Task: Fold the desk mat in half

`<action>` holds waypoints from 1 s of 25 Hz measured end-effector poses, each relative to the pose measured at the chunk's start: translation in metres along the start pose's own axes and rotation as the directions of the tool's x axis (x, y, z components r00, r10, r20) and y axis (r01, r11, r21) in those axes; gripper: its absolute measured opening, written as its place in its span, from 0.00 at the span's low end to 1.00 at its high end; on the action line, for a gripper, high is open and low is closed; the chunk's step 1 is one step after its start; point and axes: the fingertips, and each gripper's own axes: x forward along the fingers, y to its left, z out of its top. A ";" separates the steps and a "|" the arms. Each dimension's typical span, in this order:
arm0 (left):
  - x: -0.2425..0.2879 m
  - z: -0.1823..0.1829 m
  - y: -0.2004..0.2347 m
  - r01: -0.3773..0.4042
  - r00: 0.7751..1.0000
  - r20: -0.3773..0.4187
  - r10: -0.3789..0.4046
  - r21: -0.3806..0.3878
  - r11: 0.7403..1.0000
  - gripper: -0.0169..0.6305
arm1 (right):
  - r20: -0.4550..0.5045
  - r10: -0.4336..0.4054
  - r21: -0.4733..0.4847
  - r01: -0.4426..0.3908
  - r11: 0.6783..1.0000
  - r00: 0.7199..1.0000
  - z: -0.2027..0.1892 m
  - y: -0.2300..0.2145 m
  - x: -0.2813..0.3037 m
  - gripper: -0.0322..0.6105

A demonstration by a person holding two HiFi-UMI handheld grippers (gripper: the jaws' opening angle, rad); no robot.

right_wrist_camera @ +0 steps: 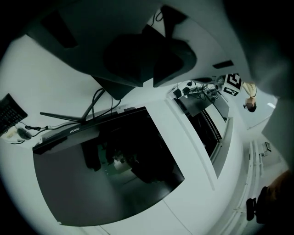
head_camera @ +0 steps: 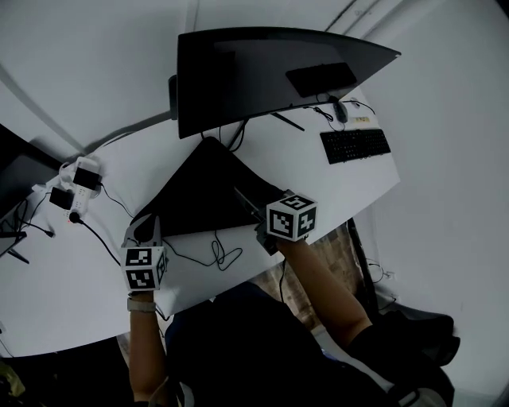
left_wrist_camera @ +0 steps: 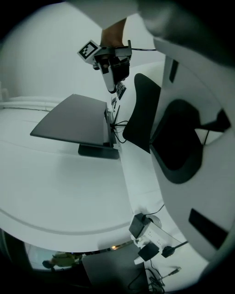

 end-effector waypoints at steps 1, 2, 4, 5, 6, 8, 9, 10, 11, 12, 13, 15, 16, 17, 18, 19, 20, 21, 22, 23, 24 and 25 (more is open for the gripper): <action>-0.001 0.004 -0.005 0.020 1.000 0.011 -0.020 0.003 1.000 0.04 | 0.008 -0.005 -0.008 0.005 1.000 1.000 0.001 0.004 -0.005 0.17; -0.003 0.008 -0.010 0.041 0.999 0.022 -0.041 0.006 0.999 0.04 | 0.016 -0.011 -0.017 0.011 1.000 1.000 0.001 0.008 -0.010 0.17; -0.008 0.016 -0.019 0.080 0.996 0.042 -0.081 0.018 0.997 0.04 | 0.032 -0.020 -0.032 0.021 0.999 0.999 0.002 0.017 -0.019 0.16; -0.011 0.021 -0.024 0.097 0.994 0.054 -0.099 0.028 0.995 0.04 | 0.040 -0.024 -0.037 0.025 0.999 0.999 0.002 0.022 -0.024 0.16; -0.014 0.026 -0.029 0.115 0.991 0.067 -0.118 0.040 0.993 0.04 | 0.048 -0.026 -0.042 0.028 0.999 0.998 0.003 0.026 -0.029 0.16; -0.023 0.036 -0.038 0.152 0.983 0.095 -0.157 0.062 0.986 0.04 | 0.066 -0.031 -0.050 0.035 0.998 0.997 0.003 0.035 -0.040 0.16; -0.027 0.042 -0.042 0.166 0.979 0.108 -0.173 0.072 0.983 0.04 | 0.076 -0.034 -0.056 0.039 0.998 0.997 0.004 0.039 -0.046 0.15; -0.031 0.047 -0.046 0.177 0.975 0.120 -0.186 0.082 0.981 0.04 | 0.086 -0.038 -0.061 0.043 0.997 0.996 0.005 0.043 -0.052 0.15; -0.036 0.052 -0.049 0.186 0.971 0.131 -0.197 0.091 0.978 0.04 | 0.096 -0.042 -0.067 0.048 0.997 0.994 0.006 0.047 -0.057 0.15; -0.040 0.057 -0.052 0.196 0.968 0.142 -0.208 0.098 0.976 0.04 | 0.106 -0.046 -0.073 0.054 0.996 0.993 0.007 0.052 -0.063 0.15; -0.044 0.061 -0.055 0.206 0.964 0.152 -0.220 0.104 0.973 0.04 | 0.116 -0.050 -0.080 0.059 0.995 0.992 0.008 0.056 -0.069 0.15; -0.052 0.068 -0.062 0.226 0.955 0.167 -0.243 0.112 0.968 0.04 | 0.135 -0.057 -0.092 0.070 0.993 0.989 0.011 0.063 -0.082 0.15; -0.055 0.072 -0.066 0.235 0.952 0.174 -0.253 0.116 0.965 0.04 | 0.146 -0.060 -0.095 0.074 0.993 0.988 0.012 0.067 -0.088 0.15; -0.059 0.075 -0.069 0.243 0.948 0.181 -0.262 0.120 0.963 0.04 | 0.155 -0.062 -0.097 0.078 0.992 0.986 0.013 0.070 -0.093 0.15; -0.063 0.080 -0.072 0.251 0.944 0.191 -0.270 0.121 0.960 0.04 | 0.164 -0.066 -0.101 0.083 0.991 0.984 0.014 0.074 -0.099 0.15; -0.066 0.085 -0.075 0.257 0.939 0.203 -0.277 0.122 0.959 0.04 | 0.172 -0.071 -0.106 0.090 0.990 0.983 0.015 0.077 -0.104 0.15; -0.070 0.088 -0.077 0.260 0.936 0.214 -0.281 0.124 0.958 0.04 | 0.180 -0.076 -0.113 0.097 0.989 0.981 0.016 0.080 -0.110 0.15; -0.072 0.090 -0.078 0.259 0.934 0.221 -0.282 0.128 0.957 0.04 | 0.187 -0.081 -0.123 0.105 0.987 0.979 0.017 0.082 -0.115 0.15; -0.075 0.091 -0.079 0.259 0.932 0.224 -0.284 0.133 0.957 0.04 | 0.195 -0.086 -0.133 0.113 0.985 0.977 0.017 0.085 -0.119 0.15; -0.079 0.092 -0.080 0.259 0.932 0.226 -0.285 0.137 0.956 0.04 | 0.201 -0.090 -0.143 0.120 0.982 0.975 0.017 0.088 -0.123 0.15; -0.082 0.094 -0.081 0.260 0.929 0.233 -0.287 0.143 0.955 0.04 | 0.207 -0.094 -0.153 0.127 0.980 0.974 0.018 0.091 -0.127 0.15; -0.086 0.098 -0.082 0.260 0.924 0.248 -0.291 0.152 0.954 0.04 | 0.214 -0.097 -0.163 0.134 0.978 0.972 0.018 0.094 -0.131 0.15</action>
